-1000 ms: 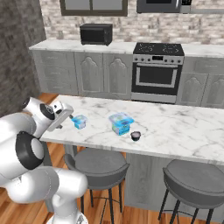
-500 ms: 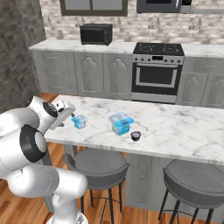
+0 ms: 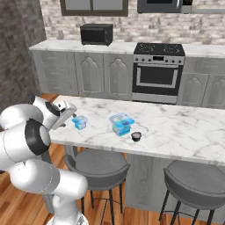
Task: Stack the yogurt containers by placing the smaller containers on top of the larger containers.
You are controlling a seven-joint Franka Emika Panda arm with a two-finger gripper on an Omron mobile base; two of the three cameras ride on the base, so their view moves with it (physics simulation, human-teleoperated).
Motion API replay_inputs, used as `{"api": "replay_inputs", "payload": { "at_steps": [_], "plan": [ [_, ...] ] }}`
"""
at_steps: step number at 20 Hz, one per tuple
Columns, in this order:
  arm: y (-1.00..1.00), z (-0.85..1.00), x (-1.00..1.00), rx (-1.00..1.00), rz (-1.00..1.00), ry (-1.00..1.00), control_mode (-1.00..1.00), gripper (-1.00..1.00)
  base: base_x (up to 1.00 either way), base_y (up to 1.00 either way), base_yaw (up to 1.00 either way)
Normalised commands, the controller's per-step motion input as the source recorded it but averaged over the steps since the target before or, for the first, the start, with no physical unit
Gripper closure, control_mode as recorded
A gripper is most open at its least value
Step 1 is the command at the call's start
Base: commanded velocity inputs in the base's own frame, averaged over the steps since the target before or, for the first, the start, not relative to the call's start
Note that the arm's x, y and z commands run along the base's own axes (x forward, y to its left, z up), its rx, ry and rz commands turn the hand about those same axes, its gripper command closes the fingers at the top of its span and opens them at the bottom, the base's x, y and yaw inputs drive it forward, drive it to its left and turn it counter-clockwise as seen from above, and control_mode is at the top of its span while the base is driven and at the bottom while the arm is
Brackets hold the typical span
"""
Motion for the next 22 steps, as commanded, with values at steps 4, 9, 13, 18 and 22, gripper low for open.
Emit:
{"api": "replay_inputs", "payload": {
  "at_steps": [4, 9, 13, 18, 22],
  "plan": [
    [0.0, -0.07, 0.08, 0.0, 0.0, 0.0, -1.0, -1.0, 0.0, 0.0, 0.0],
    [0.0, -0.07, 0.08, -0.01, 0.0, 0.0, -1.0, -1.0, 0.0, 0.0, 0.0],
    [0.0, -0.08, 0.11, -0.02, 0.0, 0.0, -1.0, -1.0, 0.0, 0.0, 0.0],
    [0.0, -0.07, 0.1, -0.02, 0.0, 0.0, -1.0, -1.0, 0.0, 0.0, 0.0],
    [0.0, -0.07, 0.11, -0.03, 0.0, 0.0, -1.0, -1.0, 0.0, 0.0, 0.0]
  ]
}}
